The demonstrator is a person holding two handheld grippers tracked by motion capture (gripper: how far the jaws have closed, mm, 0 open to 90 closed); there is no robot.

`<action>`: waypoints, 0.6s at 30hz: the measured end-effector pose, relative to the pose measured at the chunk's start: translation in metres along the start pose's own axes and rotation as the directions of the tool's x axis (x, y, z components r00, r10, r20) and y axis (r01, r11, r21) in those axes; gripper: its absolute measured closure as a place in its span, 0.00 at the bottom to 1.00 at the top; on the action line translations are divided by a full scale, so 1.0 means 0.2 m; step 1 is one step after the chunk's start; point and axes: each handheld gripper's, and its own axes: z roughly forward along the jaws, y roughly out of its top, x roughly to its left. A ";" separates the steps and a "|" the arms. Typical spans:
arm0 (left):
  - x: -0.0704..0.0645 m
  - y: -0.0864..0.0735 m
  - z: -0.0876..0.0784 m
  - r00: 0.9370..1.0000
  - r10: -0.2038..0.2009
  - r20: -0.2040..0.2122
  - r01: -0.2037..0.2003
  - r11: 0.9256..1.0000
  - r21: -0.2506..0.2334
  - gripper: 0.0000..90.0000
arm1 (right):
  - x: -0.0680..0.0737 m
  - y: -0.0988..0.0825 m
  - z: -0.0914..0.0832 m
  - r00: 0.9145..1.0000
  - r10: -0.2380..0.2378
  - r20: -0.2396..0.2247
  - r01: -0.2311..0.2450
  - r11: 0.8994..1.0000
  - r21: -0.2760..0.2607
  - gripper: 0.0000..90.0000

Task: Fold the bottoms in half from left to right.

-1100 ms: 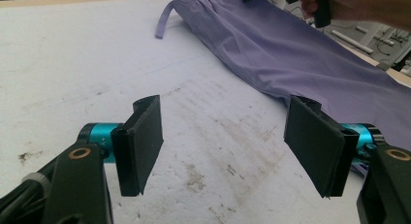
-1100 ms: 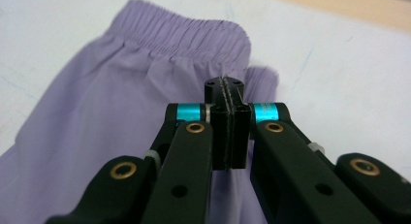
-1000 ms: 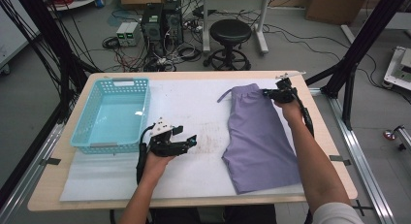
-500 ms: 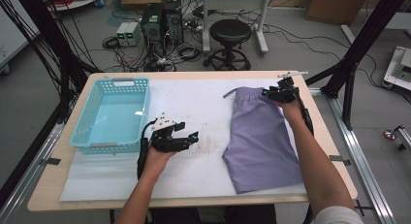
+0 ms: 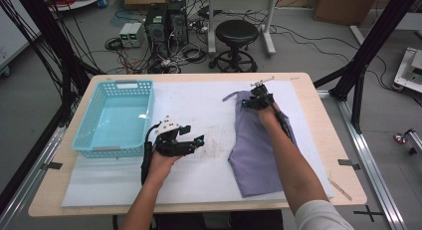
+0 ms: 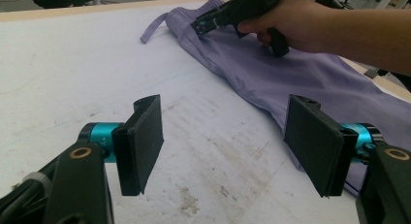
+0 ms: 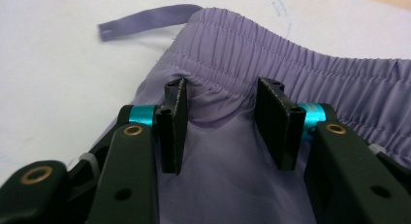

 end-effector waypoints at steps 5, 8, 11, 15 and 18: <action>0.01 0.00 0.00 1.000 -0.001 0.001 0.001 1.000 0.002 0.34 | 0.03 0.02 -0.02 1.000 -0.001 -0.030 0.001 1.000 -0.020 0.50; 0.01 0.00 0.01 1.000 -0.006 0.003 0.006 1.000 -0.003 0.34 | -0.07 0.02 -0.13 0.993 0.058 -0.103 -0.069 0.992 -0.105 0.56; 0.02 -0.01 0.01 1.000 -0.009 0.007 0.009 1.000 -0.003 0.34 | -0.20 0.00 -0.23 0.999 0.031 -0.040 -0.035 0.994 -0.106 0.81; 0.01 -0.01 0.03 1.000 -0.012 0.013 0.012 1.000 0.000 0.34 | -0.32 -0.07 -0.25 1.000 -0.007 -0.023 0.007 1.000 -0.023 0.99; 0.01 -0.01 0.03 1.000 -0.013 0.012 0.013 1.000 0.006 0.34 | -0.34 -0.15 -0.22 0.999 -0.032 -0.007 0.032 0.999 0.003 1.00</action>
